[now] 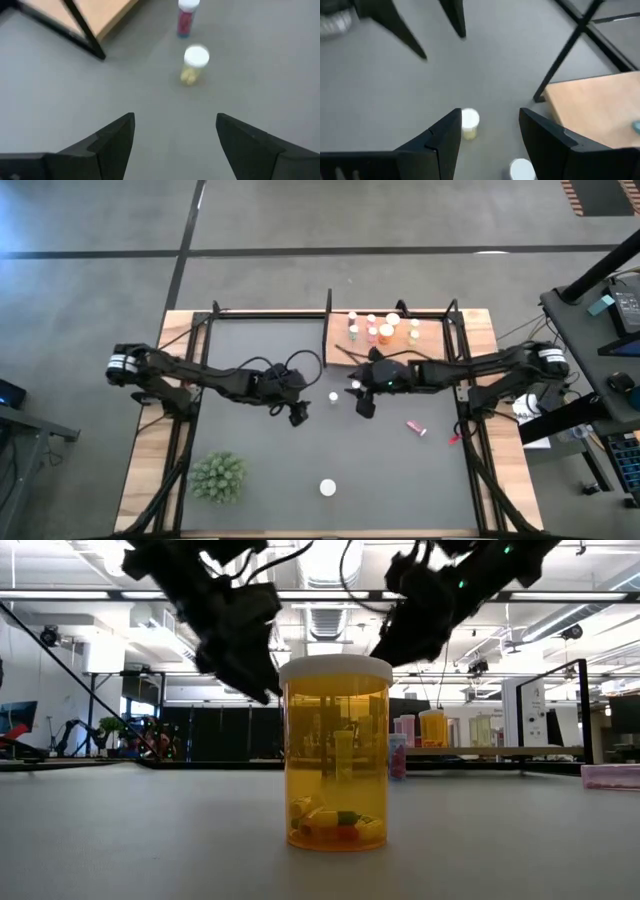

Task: Pick and place medicine bottles onto shelf by color
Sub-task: Put the yellow pill bottle on the shelf aligned with the other yellow pill bottles

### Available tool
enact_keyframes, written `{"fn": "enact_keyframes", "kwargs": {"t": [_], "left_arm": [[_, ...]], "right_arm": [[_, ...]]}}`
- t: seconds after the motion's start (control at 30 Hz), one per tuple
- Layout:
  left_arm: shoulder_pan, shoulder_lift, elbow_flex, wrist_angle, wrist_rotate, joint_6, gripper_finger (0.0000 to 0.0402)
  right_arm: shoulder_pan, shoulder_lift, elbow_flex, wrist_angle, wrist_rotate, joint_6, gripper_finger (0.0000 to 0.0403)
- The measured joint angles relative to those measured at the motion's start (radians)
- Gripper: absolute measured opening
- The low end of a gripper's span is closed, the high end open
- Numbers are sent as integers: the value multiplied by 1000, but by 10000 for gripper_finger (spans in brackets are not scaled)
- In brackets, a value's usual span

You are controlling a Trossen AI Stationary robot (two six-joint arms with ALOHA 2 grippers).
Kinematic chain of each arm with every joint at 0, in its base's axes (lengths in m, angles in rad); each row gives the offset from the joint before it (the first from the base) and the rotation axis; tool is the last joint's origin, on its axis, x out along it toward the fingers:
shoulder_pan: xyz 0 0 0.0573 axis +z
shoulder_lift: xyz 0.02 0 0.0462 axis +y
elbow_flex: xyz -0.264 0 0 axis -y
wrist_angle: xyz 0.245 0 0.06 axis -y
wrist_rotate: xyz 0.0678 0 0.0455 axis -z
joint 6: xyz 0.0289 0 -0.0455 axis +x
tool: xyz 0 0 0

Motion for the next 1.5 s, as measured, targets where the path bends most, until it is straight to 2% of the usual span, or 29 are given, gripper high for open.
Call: {"fn": "enact_keyframes", "kwargs": {"t": [0.3,0.53,0.8,1.03,1.5], "left_arm": [[-8,-76,-115,-3,-26,-109,263],[-8,-75,-155,13,-26,-121,263],[-9,-74,-157,9,-26,-133,263],[-9,-73,-157,8,-26,-133,263],[-9,-73,-157,7,-26,-133,263]], "right_arm": [[21,186,32,138,1,-147,189],[21,275,77,152,1,-160,189],[16,303,97,155,1,-157,189],[13,319,96,150,2,-57,189],[13,397,93,157,5,-43,189]]}}
